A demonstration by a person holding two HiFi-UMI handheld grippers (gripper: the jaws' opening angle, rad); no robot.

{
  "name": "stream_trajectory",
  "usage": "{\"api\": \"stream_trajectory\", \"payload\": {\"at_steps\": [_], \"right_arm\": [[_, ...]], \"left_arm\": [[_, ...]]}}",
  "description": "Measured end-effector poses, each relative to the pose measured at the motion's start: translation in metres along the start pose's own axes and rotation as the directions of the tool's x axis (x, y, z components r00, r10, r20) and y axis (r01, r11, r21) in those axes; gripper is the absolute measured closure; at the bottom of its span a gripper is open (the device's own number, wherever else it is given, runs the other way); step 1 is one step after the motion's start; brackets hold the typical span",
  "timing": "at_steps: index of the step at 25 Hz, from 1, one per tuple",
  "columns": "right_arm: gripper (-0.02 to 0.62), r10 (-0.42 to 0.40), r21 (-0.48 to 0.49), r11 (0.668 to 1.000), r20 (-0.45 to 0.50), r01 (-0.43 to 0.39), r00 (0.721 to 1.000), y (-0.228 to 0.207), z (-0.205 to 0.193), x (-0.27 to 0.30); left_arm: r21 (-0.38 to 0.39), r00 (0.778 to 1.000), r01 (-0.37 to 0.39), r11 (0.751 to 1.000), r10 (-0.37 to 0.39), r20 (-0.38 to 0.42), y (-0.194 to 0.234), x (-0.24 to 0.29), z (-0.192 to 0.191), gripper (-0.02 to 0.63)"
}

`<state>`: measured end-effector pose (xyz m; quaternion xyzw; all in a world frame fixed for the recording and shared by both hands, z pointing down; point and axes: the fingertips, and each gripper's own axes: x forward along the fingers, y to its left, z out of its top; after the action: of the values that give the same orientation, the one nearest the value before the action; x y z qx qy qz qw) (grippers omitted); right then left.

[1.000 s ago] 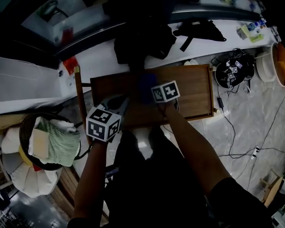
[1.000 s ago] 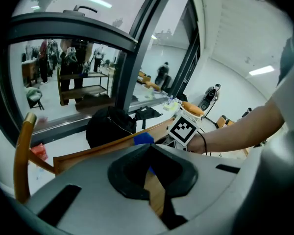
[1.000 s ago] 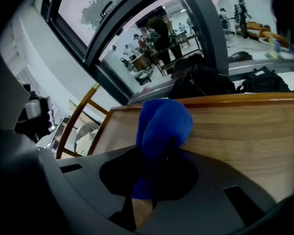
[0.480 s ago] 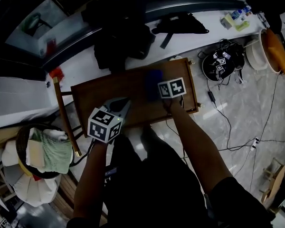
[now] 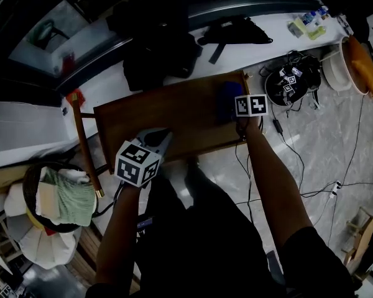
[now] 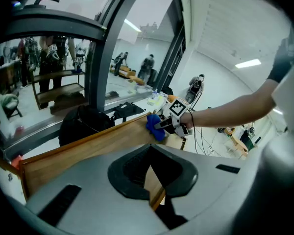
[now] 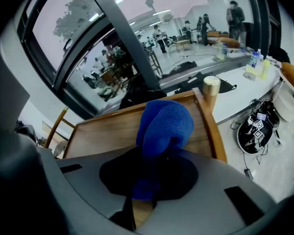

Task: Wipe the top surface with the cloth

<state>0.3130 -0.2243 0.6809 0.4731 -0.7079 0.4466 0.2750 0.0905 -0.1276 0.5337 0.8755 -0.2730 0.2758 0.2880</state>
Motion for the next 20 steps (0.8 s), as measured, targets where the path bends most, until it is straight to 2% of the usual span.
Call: {"api": "stream_trajectory", "payload": {"at_steps": [4,9,14,17,18,20], "right_arm": [[0.528,-0.042,0.016,0.999,-0.026,0.043,0.999,-0.020,0.003,-0.009],[0.528,-0.155,0.029,0.987,-0.026,0.156,0.988,-0.045,0.006,-0.022],[0.528,-0.250,0.106,0.961,-0.061,0.256,0.966,-0.058,0.000,-0.034],[0.528,-0.285,0.108,0.951,-0.061,0.290,0.957,-0.044,-0.001,-0.039],[0.529,-0.276,0.095,0.956,-0.038,0.278,0.961,-0.031,0.002,-0.038],[0.529,-0.207,0.064,0.977,0.024,0.205,0.978,0.014,0.009,-0.029]], "left_arm": [[-0.009,1.000,-0.014,1.000,0.014,0.003,0.005,-0.007,-0.004,0.600],[-0.026,0.999,-0.031,0.999,0.031,0.022,0.017,-0.021,-0.007,0.600],[-0.031,0.997,-0.059,0.998,0.060,0.042,0.033,-0.049,-0.011,0.600],[-0.048,0.993,-0.091,0.995,0.094,0.065,0.054,-0.082,-0.016,0.600],[-0.055,0.992,-0.103,0.993,0.107,0.072,0.063,-0.095,-0.019,0.600],[-0.072,0.987,-0.130,0.989,0.136,0.086,0.083,-0.123,-0.026,0.600]]}}
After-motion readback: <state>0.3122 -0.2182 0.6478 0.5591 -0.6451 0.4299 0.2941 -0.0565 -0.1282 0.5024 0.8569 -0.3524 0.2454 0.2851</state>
